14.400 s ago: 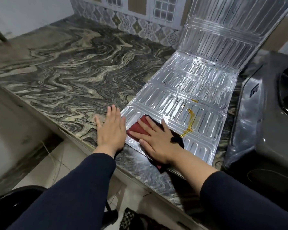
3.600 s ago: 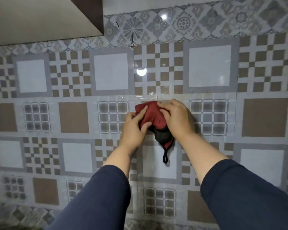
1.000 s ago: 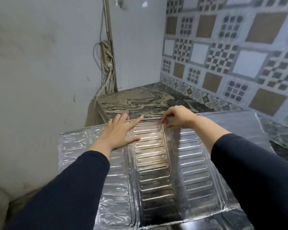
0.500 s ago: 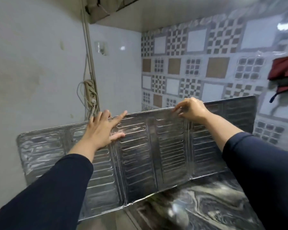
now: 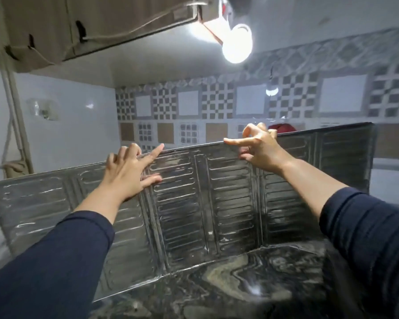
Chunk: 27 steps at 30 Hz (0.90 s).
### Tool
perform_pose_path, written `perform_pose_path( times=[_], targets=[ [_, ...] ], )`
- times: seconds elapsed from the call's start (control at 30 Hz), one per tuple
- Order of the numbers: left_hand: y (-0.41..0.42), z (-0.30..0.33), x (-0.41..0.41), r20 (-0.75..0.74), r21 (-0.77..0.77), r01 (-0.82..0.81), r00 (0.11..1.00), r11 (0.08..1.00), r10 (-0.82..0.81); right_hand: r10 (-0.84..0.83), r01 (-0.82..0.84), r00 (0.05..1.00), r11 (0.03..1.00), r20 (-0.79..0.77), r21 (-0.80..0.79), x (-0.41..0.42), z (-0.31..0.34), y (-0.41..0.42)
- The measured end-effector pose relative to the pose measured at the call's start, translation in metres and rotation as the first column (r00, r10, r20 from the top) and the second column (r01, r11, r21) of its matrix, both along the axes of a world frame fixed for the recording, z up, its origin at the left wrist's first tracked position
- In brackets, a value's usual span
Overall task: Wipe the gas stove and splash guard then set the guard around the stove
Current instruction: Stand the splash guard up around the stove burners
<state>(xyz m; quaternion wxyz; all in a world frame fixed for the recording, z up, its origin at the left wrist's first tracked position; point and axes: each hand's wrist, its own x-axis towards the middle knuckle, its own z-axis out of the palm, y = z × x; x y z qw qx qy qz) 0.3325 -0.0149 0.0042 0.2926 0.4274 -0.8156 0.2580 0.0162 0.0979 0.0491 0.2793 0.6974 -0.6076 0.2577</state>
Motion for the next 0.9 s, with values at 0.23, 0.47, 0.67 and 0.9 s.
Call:
perform_pose_path(
  times=[0.23,0.47,0.67,0.9],
  targets=[
    [-0.003,0.004,-0.133,-0.034,-0.062,0.158,0.986,0.985,-0.161,-0.168,0.166,0.986,0.983,-0.021,-0.082,-0.113,0.01,0.039],
    [0.011,0.009,-0.276,-0.047,-0.071,0.295,0.953,0.953,-0.298,-0.32,0.32,0.947,0.941,0.023,-0.112,-0.225,0.006,0.092],
    [0.027,-0.007,-0.387,-0.04,-0.09,0.387,0.919,0.918,-0.391,-0.41,0.416,0.909,0.901,0.07,-0.122,-0.317,-0.012,0.133],
    [0.04,-0.042,-0.501,-0.038,-0.013,0.48,0.876,0.877,-0.48,-0.485,0.488,0.873,0.865,0.057,-0.114,-0.414,-0.055,0.164]
  ],
)
